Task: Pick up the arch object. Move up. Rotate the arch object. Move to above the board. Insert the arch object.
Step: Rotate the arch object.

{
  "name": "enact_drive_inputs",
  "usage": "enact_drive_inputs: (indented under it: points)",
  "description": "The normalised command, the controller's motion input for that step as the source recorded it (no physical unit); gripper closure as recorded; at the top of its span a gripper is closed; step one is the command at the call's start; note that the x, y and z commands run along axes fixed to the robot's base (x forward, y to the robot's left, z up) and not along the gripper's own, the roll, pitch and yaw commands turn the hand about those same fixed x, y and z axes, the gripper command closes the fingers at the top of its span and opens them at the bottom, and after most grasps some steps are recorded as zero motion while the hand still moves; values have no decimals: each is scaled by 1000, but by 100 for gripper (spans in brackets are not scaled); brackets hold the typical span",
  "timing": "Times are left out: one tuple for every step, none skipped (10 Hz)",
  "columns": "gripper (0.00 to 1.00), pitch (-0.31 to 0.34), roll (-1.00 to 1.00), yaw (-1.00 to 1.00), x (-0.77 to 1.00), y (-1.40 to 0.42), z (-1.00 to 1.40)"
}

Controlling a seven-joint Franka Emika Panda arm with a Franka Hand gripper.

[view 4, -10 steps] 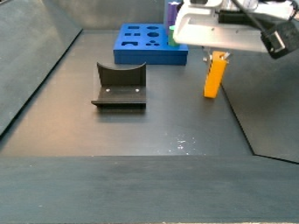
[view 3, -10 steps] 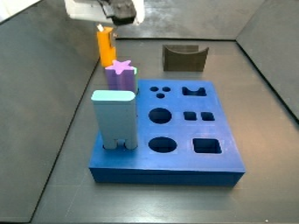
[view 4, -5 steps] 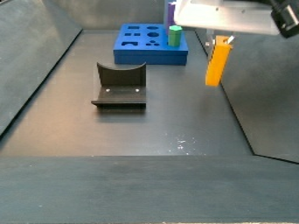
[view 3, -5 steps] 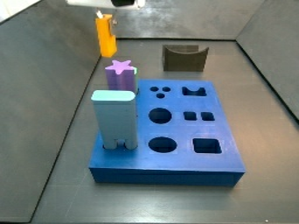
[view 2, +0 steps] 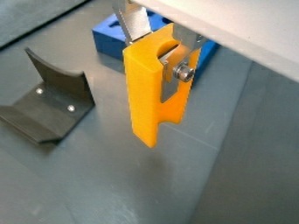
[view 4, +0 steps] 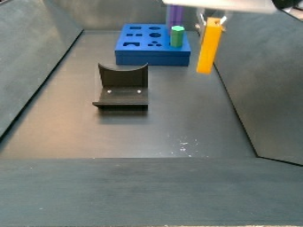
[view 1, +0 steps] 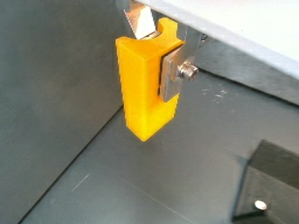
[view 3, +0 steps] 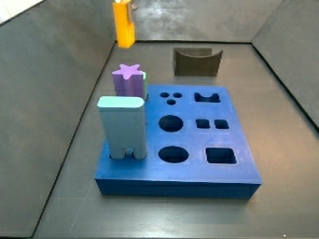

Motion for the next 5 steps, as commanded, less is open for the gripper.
enact_drive_inputs:
  points:
    - [100, 66, -6, 23, 254, -35, 1000]
    - [100, 71, -2, 23, 204, -33, 1000]
    - [100, 72, 1, 22, 183, -31, 1000]
    - [100, 83, 9, 20, 123, -27, 955]
    - [100, 83, 15, 21, 79, -21, 831]
